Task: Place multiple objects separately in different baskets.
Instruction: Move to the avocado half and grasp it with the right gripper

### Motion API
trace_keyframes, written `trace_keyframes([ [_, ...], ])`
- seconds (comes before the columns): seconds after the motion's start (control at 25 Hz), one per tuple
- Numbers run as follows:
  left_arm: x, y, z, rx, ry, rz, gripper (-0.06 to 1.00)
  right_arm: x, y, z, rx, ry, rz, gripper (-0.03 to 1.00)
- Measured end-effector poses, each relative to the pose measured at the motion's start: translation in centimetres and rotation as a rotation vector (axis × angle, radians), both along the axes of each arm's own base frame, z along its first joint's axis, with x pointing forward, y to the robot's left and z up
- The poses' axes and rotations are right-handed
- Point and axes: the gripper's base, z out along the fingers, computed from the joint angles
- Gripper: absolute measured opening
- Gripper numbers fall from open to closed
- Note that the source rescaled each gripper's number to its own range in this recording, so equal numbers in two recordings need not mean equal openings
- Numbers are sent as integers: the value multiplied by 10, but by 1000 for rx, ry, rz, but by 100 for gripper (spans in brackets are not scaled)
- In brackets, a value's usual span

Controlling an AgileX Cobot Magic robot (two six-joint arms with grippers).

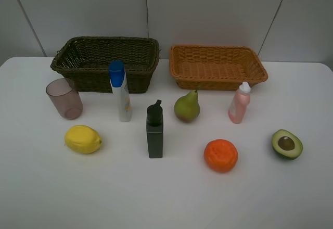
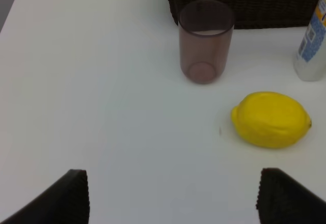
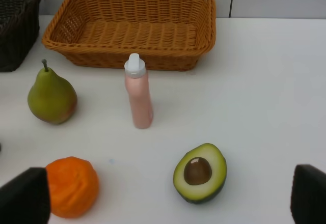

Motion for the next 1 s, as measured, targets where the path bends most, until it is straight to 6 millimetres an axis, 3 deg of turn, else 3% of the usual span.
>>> trace_keyframes([
  [0.52,0,0,0,0,0,0,89,4,0,0,0,29,-1,100],
  [1.0,0,0,0,0,0,0,89,66,-1,18,-2,327,-4,100],
])
